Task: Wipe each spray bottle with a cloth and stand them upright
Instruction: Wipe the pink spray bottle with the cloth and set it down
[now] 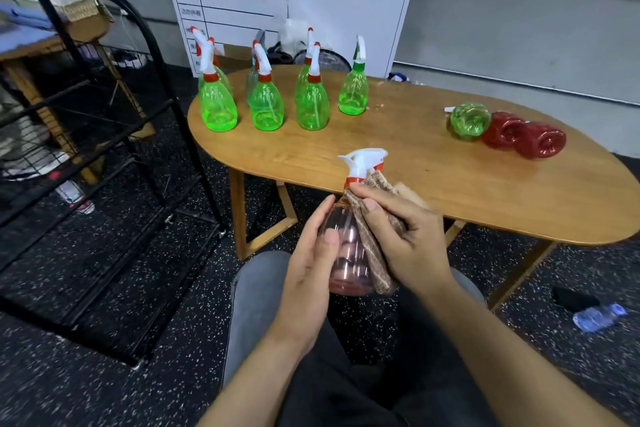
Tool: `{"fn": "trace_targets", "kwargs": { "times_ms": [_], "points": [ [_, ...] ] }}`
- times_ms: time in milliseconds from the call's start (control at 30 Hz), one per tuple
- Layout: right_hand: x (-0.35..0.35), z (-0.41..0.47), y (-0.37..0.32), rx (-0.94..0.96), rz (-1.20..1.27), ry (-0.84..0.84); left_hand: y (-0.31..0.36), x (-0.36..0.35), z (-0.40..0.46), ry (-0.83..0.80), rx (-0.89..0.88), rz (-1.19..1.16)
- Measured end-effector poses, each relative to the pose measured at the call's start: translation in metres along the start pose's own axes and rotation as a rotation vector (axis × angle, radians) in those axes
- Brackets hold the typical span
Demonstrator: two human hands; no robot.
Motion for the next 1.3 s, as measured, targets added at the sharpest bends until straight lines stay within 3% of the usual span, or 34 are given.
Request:
{"fn": "trace_targets", "kwargs": {
  "times_ms": [100, 300, 367, 467, 600, 700, 767, 967, 1033, 1300],
  "points": [
    [-0.003, -0.011, -0.007, 0.061, -0.078, -0.016, 0.000, 0.003, -0.001, 0.033, -0.019, 0.008],
    [-0.026, -0.059, -0.038, 0.472, -0.323, -0.272, 0.001, 0.006, -0.001, 0.082, 0.002, -0.025],
    [-0.024, -0.060, -0.043, 0.528, -0.351, -0.288, 0.001, 0.005, -0.002, 0.077, 0.003, -0.024],
    [-0.013, -0.040, -0.039, 0.454, -0.341, -0.199, -0.001, 0.005, -0.001, 0.064, -0.013, 0.005],
    [0.001, -0.009, -0.016, 0.159, -0.183, -0.040, 0.001, 0.004, -0.002, 0.067, -0.014, 0.030],
    [0.001, -0.009, -0.007, 0.055, -0.119, 0.011, 0.002, 0.005, -0.002, 0.072, -0.022, 0.038],
    [-0.003, -0.017, -0.013, 0.076, -0.131, -0.004, 0.001, 0.007, -0.001, 0.081, -0.027, 0.033],
    [-0.021, -0.052, -0.036, 0.380, -0.270, -0.225, -0.003, 0.011, 0.001, 0.091, -0.018, 0.024],
    [-0.018, -0.048, -0.037, 0.412, -0.291, -0.220, -0.002, 0.010, 0.000, 0.101, -0.009, 0.036],
    [0.006, -0.008, -0.006, 0.088, -0.172, 0.004, -0.004, 0.007, -0.001, 0.085, -0.015, 0.017]
  ]
}}
Point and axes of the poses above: each hand's wrist, its own z-axis towards the middle knuckle, its own x-axis out of the back of the hand, y = z × x, the point moved 9 cm from there along z, towards the middle knuckle, and after that the axes turned 7 degrees about z, right-handed, at the moved point
